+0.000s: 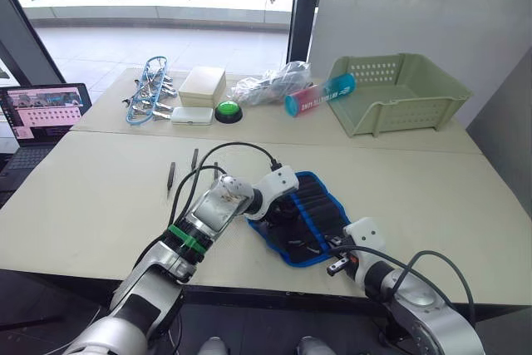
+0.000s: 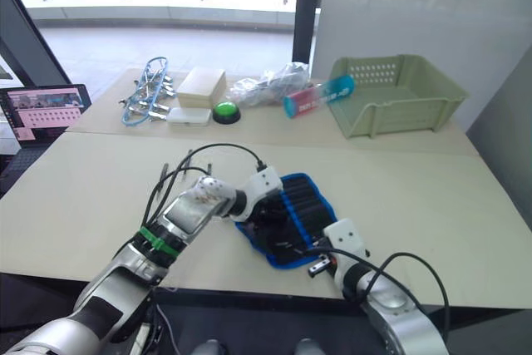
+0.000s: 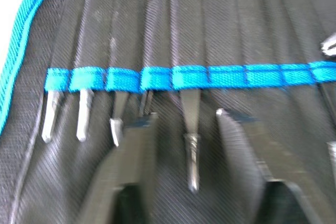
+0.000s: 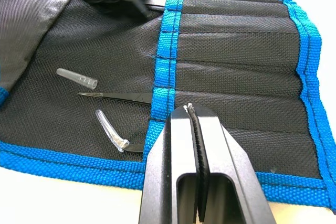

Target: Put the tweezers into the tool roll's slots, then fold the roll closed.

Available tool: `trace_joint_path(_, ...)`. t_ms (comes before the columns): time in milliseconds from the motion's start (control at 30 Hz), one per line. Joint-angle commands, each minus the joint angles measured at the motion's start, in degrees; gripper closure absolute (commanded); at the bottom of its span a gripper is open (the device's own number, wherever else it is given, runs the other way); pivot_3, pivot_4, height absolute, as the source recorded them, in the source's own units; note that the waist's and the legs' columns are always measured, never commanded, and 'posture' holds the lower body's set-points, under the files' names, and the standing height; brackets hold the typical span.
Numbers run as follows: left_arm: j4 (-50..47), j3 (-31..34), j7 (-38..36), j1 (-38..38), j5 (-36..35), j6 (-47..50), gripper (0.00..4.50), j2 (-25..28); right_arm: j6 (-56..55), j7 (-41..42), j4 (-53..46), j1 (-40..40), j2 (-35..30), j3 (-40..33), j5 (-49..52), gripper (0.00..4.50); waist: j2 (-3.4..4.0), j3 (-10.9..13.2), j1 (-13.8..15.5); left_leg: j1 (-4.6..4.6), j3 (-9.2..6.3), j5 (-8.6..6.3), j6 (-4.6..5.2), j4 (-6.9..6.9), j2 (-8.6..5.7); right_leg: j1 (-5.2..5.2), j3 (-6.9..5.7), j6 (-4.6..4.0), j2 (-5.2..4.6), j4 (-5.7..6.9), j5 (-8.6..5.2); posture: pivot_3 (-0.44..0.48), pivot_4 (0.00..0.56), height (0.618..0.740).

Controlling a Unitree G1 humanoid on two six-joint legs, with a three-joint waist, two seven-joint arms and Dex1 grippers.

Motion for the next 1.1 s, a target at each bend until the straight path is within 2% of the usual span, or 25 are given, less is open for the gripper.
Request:
trace_joint_path(33,-5.78,5.82,0.89,-0.02,-1.36,3.10,1.03,3.35,2.77,-0.32,4.29,1.46,-0.04,1.04,-0.68,4.50,0.00,0.00,0.02,0.00,-0.01,0.00,0.00,0.00,0.00,0.00,0.00,0.00,0.00,0.02,0.00,0.000,0.150,0.740)
trace_joint_path(133,-13.88,12.70,0.36,2.67,-6.30,7.09,0.02,6.26,2.46,-0.26,5.17,0.90,0.14,1.30,-0.81,4.50,0.01,0.00,-0.31,0.00,-0.01,0.00,0.00,-0.01,0.00,-0.05,0.02,0.00,0.01,0.04,0.00,0.000,0.150,0.740)
trace_joint_path(233,-22.12,23.87,1.72,7.48,-11.85,6.89,0.02,8.24,2.26,-0.05,5.80,0.49,0.13,1.16,-0.83,4.50,0.00,0.00,-0.36,0.00,-0.01,0.00,0.00,-0.06,0.03,-0.06,0.02,-0.01,0.01,0.03,0.00,0.000,0.150,0.740)
trace_joint_path(333,-25.89,31.58,3.00,14.94,-12.29,0.36,0.02,11.86,1.99,0.26,6.17,0.44,-0.11,0.80,-0.76,4.50,0.01,-0.01,-0.59,0.06,-0.01,0.00,0.00,-0.07,0.06,-0.05,0.02,-0.01,0.00,0.04,0.01,0.000,0.150,0.740)
trace_joint_path(400,-26.41,35.67,3.12,19.90,-12.33,-2.31,0.02,14.96,1.81,0.43,6.25,0.55,-0.23,0.61,-0.69,4.50,0.02,-0.01,-0.58,0.16,-0.01,0.00,0.00,-0.12,0.07,-0.03,0.02,-0.02,0.00,0.05,0.01,0.000,0.150,0.740)
trace_joint_path(500,-25.78,44.69,2.81,27.43,-15.41,-2.00,0.02,18.63,1.52,0.75,6.39,0.76,-0.45,0.27,-0.64,4.50,-0.03,0.00,-0.64,0.18,0.02,0.00,-0.01,-0.15,0.07,0.00,0.04,-0.02,0.00,0.01,0.00,0.000,0.150,0.740)
trace_joint_path(567,-24.05,50.98,4.70,33.70,-14.84,-3.27,0.02,20.25,1.38,1.06,6.52,0.79,-0.63,0.08,-0.62,4.50,-0.12,-0.02,-0.48,0.17,0.01,0.00,-0.01,-0.16,0.07,-0.01,0.01,-0.03,-0.01,0.00,0.00,0.000,0.150,0.740)
trace_joint_path(700,-24.17,63.13,10.48,45.89,-15.30,-5.92,0.02,17.20,1.45,2.22,6.77,0.55,-1.39,-0.18,-0.54,4.50,-0.17,-0.05,-0.46,0.21,0.04,-0.01,-0.02,-0.25,0.10,0.00,0.01,-0.10,-0.04,-0.04,-0.04,0.000,0.150,0.740)
trace_joint_path(800,-28.68,65.92,11.79,52.50,-17.06,-6.15,0.02,14.46,1.26,3.24,7.30,0.17,-2.18,-0.36,-0.55,4.50,-0.28,-0.08,0.07,0.23,0.04,-0.01,-0.02,-0.30,0.10,0.01,0.00,-0.14,-0.05,-0.08,-0.06,0.000,0.150,0.740)
trace_joint_path(867,-32.06,66.97,13.64,55.77,-17.73,-6.03,0.02,12.66,1.12,3.90,7.78,-0.26,-2.74,-0.42,-0.47,4.50,-0.71,-0.15,0.43,0.24,0.04,-0.01,-0.03,-0.29,0.12,0.05,-0.05,-0.16,-0.06,-0.10,-0.07,0.000,0.150,0.740)
trace_joint_path(1100,-35.85,64.68,17.67,57.16,-20.15,-4.80,0.02,11.08,0.85,4.96,8.64,-1.11,-2.89,-0.11,-0.59,4.50,-0.83,-0.16,0.24,0.65,0.03,-0.02,-0.08,-0.42,0.17,0.63,-0.12,-0.22,-0.06,-0.46,-0.09,0.000,0.150,0.740)
